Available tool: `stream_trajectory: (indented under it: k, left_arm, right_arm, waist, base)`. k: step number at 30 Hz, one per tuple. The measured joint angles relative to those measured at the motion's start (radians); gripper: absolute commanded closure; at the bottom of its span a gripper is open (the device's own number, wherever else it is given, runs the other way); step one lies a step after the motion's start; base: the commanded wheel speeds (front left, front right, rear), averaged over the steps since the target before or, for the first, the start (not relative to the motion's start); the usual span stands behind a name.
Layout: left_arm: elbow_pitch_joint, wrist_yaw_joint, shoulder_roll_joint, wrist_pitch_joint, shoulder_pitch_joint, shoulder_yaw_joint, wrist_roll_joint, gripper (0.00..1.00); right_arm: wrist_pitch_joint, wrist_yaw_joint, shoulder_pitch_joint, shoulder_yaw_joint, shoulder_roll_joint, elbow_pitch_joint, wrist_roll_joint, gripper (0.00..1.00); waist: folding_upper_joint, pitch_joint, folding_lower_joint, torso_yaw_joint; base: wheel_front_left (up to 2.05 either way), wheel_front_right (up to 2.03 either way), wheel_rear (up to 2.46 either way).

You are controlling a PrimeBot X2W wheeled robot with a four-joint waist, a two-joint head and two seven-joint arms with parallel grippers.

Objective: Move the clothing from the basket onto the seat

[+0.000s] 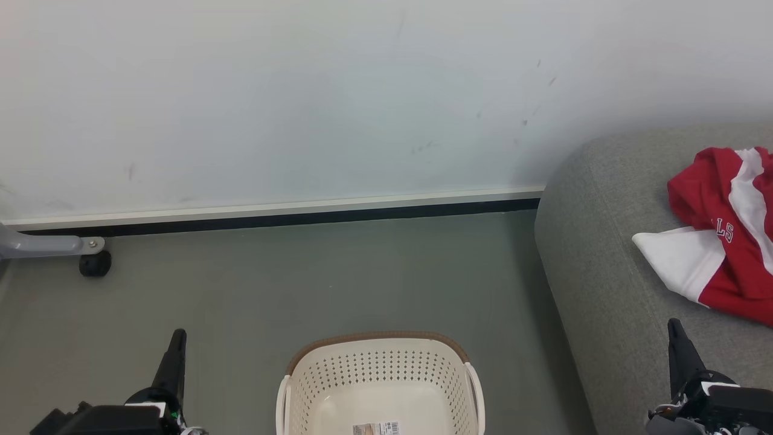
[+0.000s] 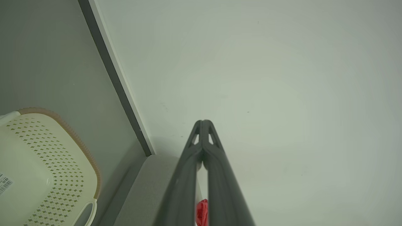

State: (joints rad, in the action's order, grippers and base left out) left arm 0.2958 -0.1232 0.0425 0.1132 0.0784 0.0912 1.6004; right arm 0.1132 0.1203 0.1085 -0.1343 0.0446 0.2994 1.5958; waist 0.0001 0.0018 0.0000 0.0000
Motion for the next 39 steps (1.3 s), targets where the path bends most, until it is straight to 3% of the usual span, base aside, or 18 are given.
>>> stream_trajectory:
  k: [39]
  left_arm:
    - [0.000,0.000,0.000,0.000,0.000,0.000,0.000,1.00]
  right_arm:
    - [0.000,0.000,0.000,0.000,0.000,-0.001,0.000,1.00]
  waist:
    - [0.0000,0.000,0.0000,0.000]
  base:
    - [0.00,0.00,0.00]
